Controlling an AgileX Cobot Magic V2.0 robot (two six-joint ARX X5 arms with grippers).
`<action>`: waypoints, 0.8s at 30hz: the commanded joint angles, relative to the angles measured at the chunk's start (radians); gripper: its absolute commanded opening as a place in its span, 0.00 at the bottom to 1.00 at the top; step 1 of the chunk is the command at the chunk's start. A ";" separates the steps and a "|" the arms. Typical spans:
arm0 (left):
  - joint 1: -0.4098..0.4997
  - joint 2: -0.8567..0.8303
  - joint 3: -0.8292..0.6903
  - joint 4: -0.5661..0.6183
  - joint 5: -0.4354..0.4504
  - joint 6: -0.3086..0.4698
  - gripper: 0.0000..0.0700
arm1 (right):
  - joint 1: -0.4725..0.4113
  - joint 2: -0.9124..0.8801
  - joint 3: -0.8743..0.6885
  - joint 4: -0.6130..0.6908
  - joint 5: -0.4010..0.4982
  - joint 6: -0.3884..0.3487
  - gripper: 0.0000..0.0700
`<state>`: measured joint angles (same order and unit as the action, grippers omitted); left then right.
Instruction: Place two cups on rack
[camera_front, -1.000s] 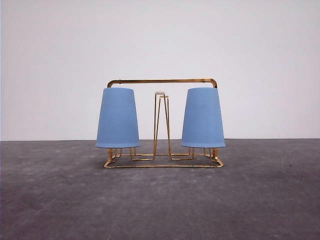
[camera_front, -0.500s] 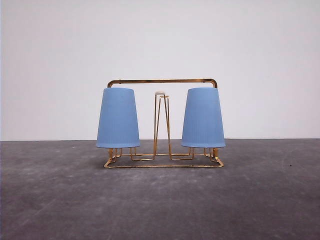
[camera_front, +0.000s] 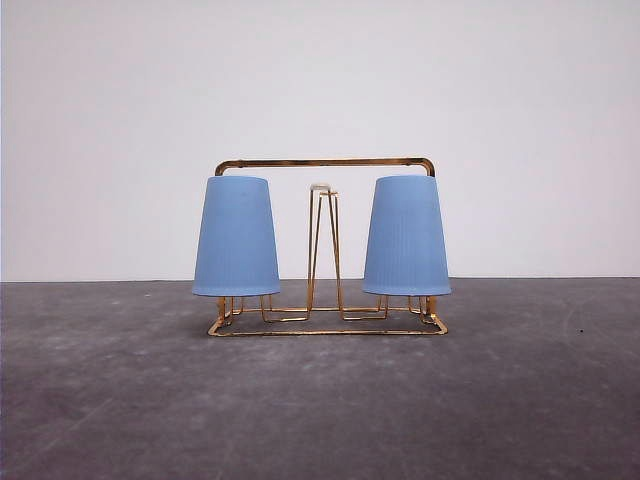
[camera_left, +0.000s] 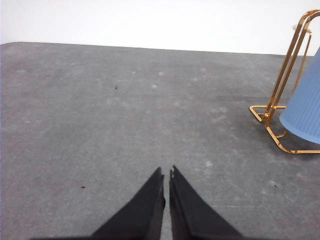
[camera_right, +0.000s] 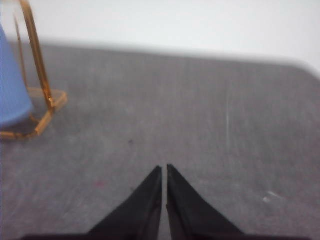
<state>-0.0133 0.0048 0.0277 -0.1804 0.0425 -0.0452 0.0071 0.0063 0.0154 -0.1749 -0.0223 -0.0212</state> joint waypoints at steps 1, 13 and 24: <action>0.000 -0.001 -0.015 -0.006 -0.002 0.003 0.00 | -0.010 -0.003 -0.004 -0.006 0.004 0.014 0.02; 0.000 0.000 -0.014 -0.006 -0.002 0.003 0.00 | -0.086 -0.003 -0.004 0.021 -0.003 0.042 0.02; 0.000 0.000 -0.014 -0.006 -0.002 0.003 0.00 | -0.089 -0.003 -0.004 0.021 -0.003 0.042 0.02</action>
<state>-0.0133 0.0048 0.0277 -0.1802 0.0422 -0.0452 -0.0807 0.0044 0.0151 -0.1670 -0.0254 0.0074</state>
